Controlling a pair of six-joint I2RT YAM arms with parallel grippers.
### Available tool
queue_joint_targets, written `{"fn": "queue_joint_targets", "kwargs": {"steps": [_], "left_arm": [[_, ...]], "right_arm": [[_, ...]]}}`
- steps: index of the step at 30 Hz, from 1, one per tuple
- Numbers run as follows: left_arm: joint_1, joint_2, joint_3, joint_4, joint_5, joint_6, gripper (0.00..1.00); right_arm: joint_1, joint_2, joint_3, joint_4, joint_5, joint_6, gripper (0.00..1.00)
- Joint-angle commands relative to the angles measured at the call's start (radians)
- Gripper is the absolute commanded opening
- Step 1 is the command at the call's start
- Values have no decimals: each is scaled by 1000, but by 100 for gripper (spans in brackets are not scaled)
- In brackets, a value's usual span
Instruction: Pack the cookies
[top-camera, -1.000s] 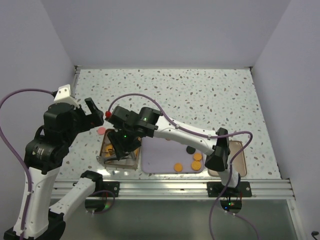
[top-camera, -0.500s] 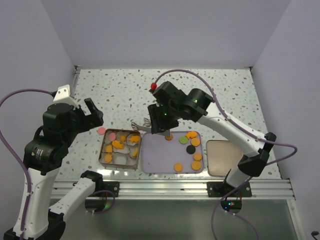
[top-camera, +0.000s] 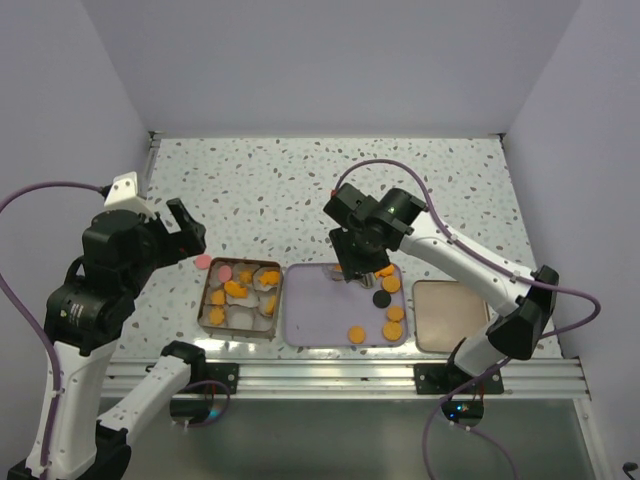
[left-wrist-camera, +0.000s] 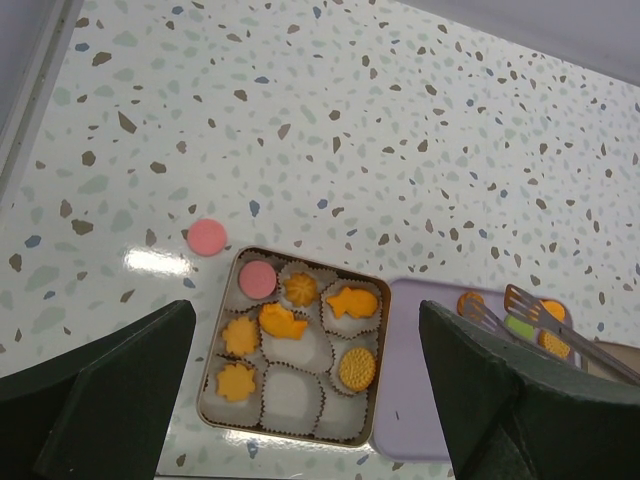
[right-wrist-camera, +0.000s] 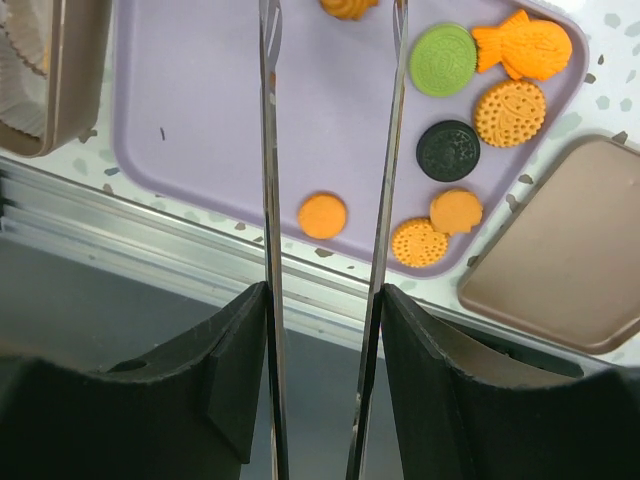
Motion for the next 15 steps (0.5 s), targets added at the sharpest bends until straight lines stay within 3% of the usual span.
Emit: {"fn": "queue_joint_targets", "kwargs": {"steps": [1,15], "left_arm": [[-4,-10,9,0,4,13,100],[-4,-17,47,-47,-38,43,100]], "right_arm": [[-7,-33,-11,7,32,-13,51],[-12,8,-61,67,20,-18,50]]}}
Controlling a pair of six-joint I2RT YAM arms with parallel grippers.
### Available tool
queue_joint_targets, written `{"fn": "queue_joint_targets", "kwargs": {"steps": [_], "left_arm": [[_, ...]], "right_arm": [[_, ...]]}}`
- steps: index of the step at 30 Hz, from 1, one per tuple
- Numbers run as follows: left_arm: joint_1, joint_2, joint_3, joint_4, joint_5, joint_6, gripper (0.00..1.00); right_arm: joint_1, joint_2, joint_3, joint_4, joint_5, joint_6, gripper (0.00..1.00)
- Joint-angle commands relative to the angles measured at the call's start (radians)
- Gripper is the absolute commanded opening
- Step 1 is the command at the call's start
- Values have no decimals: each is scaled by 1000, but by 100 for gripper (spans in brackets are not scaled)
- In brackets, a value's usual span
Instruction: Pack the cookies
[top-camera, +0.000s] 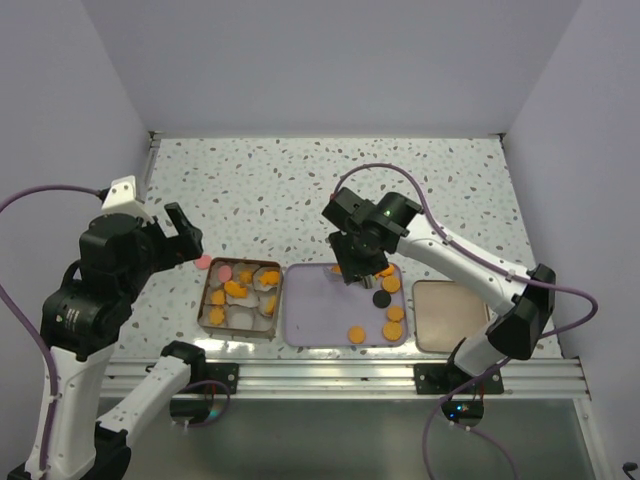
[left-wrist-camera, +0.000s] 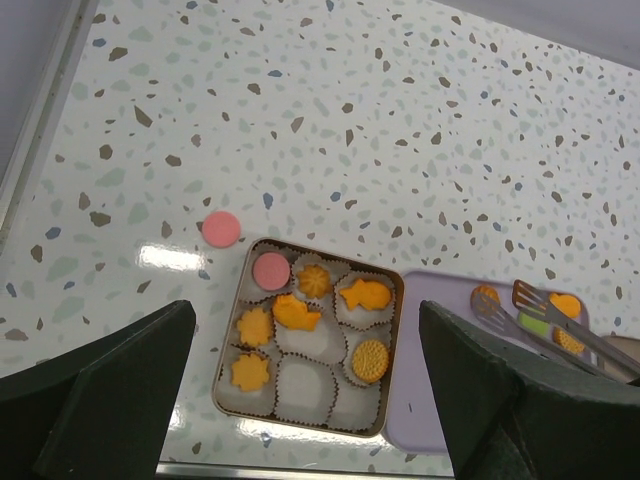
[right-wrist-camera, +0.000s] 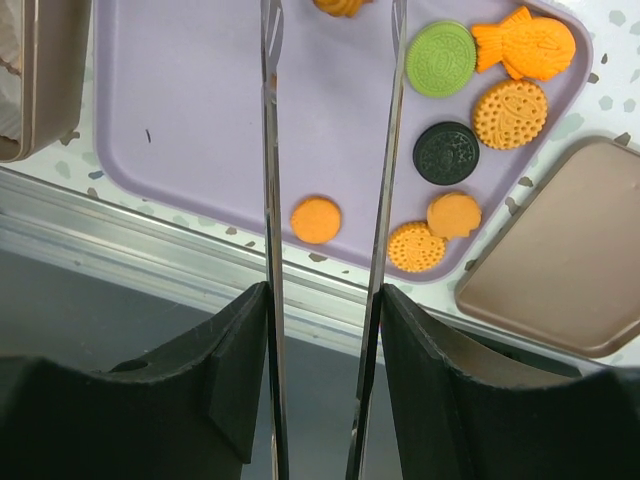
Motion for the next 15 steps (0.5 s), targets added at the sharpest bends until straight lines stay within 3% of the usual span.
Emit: {"fn": "queue_joint_targets", "kwargs": {"steps": [1,15], "left_arm": [[-4,-5,45,-23,-28,32,100],[-2,-7,51,-37,-46,48,100]], "right_arm": [[-7,8,-14,42,13,-11,50],[-8,22,-67,71,-13,-5,43]]}}
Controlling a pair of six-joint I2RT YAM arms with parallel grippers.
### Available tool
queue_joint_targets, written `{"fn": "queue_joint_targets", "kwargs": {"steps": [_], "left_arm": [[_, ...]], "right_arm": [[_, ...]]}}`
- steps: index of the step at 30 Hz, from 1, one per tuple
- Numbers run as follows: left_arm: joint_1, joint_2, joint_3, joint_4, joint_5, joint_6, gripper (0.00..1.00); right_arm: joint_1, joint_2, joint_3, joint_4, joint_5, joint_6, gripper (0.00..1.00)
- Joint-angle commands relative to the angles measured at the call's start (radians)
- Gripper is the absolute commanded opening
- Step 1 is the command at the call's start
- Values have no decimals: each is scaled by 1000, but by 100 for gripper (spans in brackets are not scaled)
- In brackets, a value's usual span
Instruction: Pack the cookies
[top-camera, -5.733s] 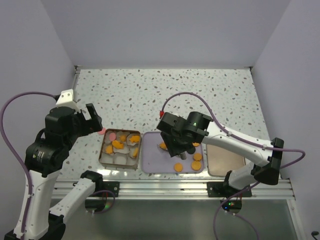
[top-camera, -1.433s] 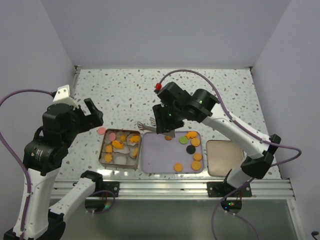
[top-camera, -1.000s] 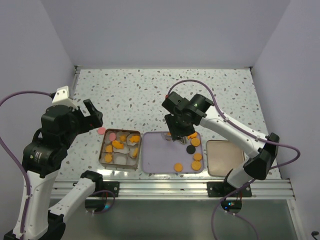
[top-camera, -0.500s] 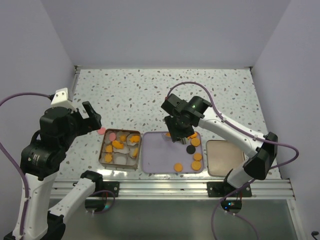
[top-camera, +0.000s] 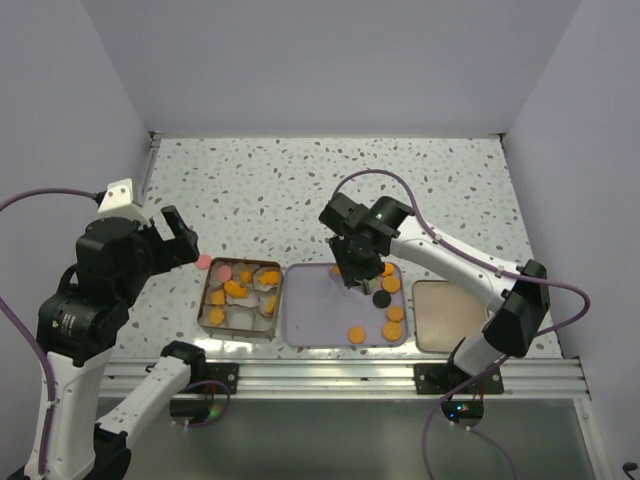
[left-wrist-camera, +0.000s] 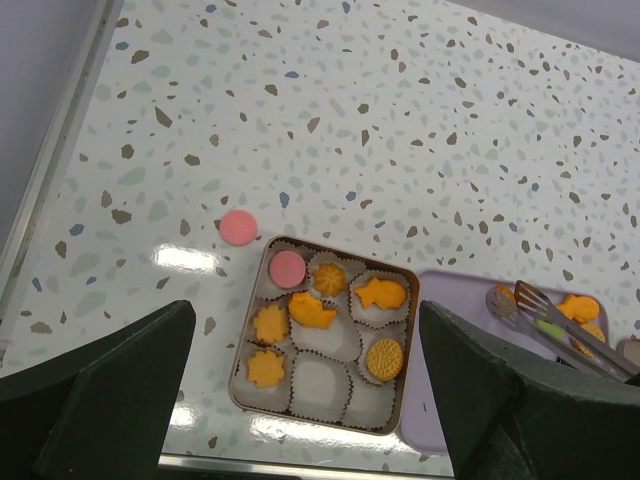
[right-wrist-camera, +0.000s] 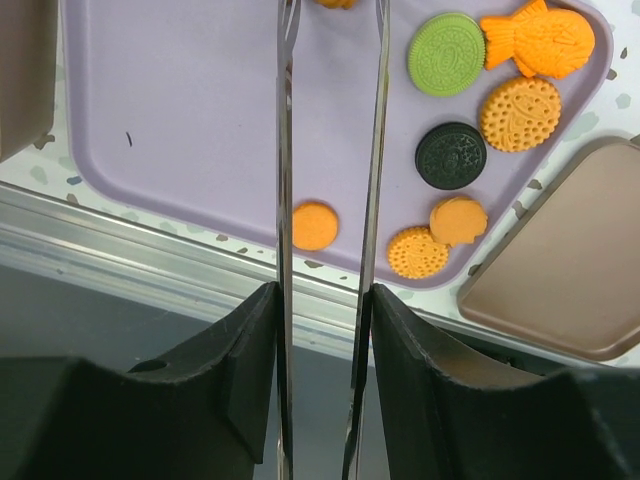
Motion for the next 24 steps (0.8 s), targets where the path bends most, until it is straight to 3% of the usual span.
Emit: {"fn": "queue_joint_targets", "kwargs": {"steps": [1,18,24], "left_arm": [[-4,8,37,2,-14,28,100],[-2,8,18,20,-4,19,100],[-4,12,23,25,3,5,100]], "right_arm": [[-5,-3,-14,29,-7,-7,43],[-6,-47,81,-19,-19,1,39],[0,-104,141,22,-132,30,38]]}}
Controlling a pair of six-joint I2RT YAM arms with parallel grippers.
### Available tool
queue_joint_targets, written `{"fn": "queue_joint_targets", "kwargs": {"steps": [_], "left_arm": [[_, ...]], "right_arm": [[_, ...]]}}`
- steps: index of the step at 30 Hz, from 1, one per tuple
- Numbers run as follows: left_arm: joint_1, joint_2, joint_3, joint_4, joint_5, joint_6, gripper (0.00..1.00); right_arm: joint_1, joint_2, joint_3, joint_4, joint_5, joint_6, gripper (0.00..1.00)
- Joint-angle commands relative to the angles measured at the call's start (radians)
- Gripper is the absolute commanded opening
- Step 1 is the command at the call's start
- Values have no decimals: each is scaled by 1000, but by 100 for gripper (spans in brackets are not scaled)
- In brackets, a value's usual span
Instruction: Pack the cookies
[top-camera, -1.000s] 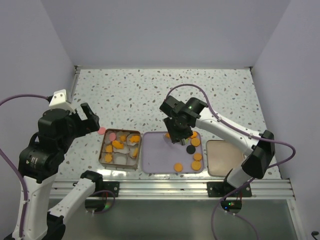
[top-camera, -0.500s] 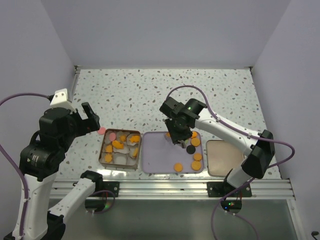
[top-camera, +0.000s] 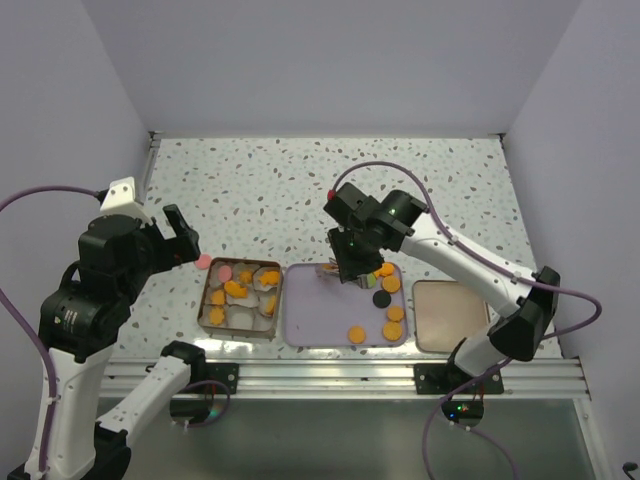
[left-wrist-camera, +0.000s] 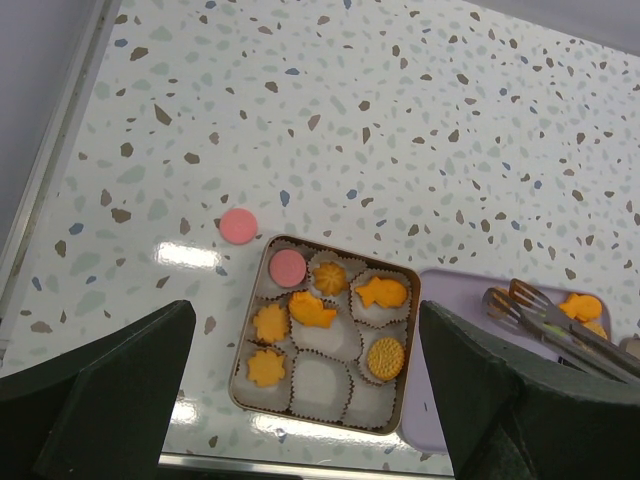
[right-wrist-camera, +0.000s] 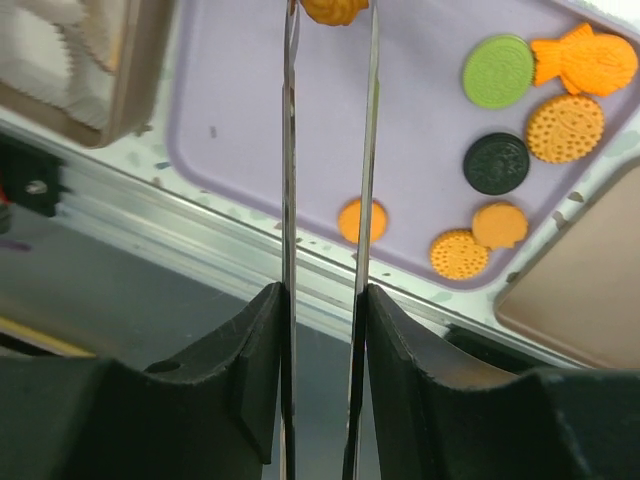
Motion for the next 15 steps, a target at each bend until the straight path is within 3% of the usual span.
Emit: {"fn": "queue_joint_targets", "kwargs": {"steps": [1,8,15], "left_arm": [[-4,0,23,24,3,5,100],[-4,5,20,38,11,-3,100],[-4,25,83,0,-13,-3,100]], "right_arm": [[5,-75,90,36,-88,29,38],[77,-44,210,64,-179,38,38],[246,88,303,113,-210,76,37]]}}
